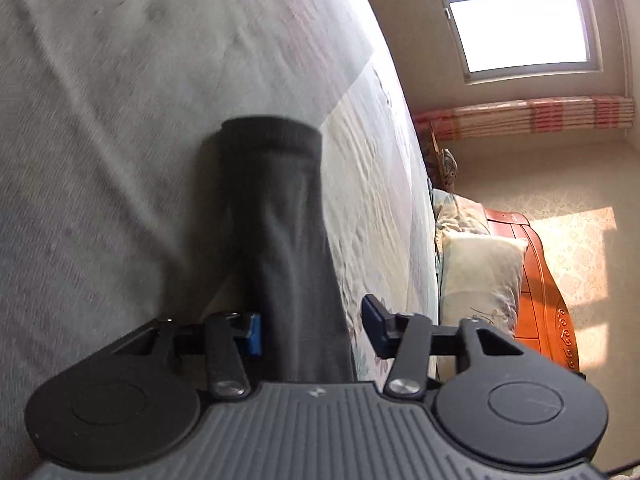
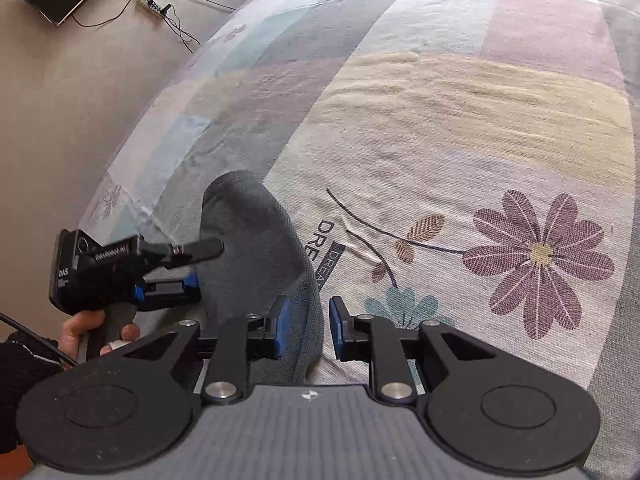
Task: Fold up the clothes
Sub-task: 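Close the left tool on the folded pants end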
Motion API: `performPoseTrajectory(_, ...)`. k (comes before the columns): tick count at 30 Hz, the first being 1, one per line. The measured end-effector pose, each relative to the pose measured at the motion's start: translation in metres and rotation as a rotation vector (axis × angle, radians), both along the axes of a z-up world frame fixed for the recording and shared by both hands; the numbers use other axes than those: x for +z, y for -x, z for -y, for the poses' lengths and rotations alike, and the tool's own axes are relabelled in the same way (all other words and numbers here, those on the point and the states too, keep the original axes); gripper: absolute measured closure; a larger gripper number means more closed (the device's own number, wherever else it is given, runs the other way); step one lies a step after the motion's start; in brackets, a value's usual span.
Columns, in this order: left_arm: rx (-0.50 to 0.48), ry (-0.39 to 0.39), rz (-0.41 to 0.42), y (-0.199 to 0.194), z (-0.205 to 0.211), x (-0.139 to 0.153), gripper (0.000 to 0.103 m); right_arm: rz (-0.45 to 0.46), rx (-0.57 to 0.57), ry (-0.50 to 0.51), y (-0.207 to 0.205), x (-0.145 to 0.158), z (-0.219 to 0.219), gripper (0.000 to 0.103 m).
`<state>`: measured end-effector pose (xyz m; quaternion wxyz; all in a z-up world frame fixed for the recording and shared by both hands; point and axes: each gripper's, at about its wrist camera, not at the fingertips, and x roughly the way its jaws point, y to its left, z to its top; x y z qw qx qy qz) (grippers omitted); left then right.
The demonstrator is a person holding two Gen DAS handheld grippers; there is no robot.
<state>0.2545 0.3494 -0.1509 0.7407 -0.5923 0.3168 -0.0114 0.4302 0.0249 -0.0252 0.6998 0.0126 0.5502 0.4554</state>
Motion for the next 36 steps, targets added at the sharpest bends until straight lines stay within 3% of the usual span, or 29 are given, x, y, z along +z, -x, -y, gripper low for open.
performPoseTrajectory(2,0.011,0.028,-0.022,0.0,-0.003,-0.009,0.095,-0.007,-0.003,-0.001,0.003,0.001,0.005,0.077)
performPoseTrajectory(10,-0.063,0.055,-0.002,-0.039,-0.009,-0.015,0.094,-0.027,-0.03,-0.002,0.009,-0.003,0.017,0.072)
performPoseTrajectory(14,-0.064,0.079,-0.016,-0.03,-0.009,-0.014,0.094,-0.005,-0.028,-0.007,0.009,0.003,0.021,0.069)
performPoseTrajectory(19,-0.041,-0.006,-0.052,-0.011,-0.005,-0.004,0.096,0.027,-0.021,0.016,0.006,0.007,0.025,0.069)
performPoseTrajectory(23,-0.017,-0.02,-0.057,0.004,0.001,0.006,0.098,0.021,-0.036,0.024,0.006,0.004,0.031,0.068)
performPoseTrajectory(25,-0.004,0.015,-0.061,0.012,0.002,0.001,0.082,0.016,-0.039,0.03,0.007,0.001,0.032,0.068)
performPoseTrajectory(26,0.005,0.03,-0.047,0.014,0.001,-0.002,0.08,0.012,-0.039,0.033,0.008,-0.001,0.032,0.068)
performPoseTrajectory(28,0.023,0.05,-0.034,0.014,-0.004,-0.006,0.08,0.008,-0.035,0.035,0.009,-0.002,0.031,0.068)
performPoseTrajectory(33,0.005,-0.008,-0.002,-0.003,-0.015,-0.004,0.081,0.012,-0.019,0.038,0.012,-0.002,0.027,0.067)
performPoseTrajectory(36,-0.004,-0.001,-0.004,-0.014,-0.019,-0.009,0.087,0.011,-0.023,0.033,0.012,-0.002,0.026,0.067)
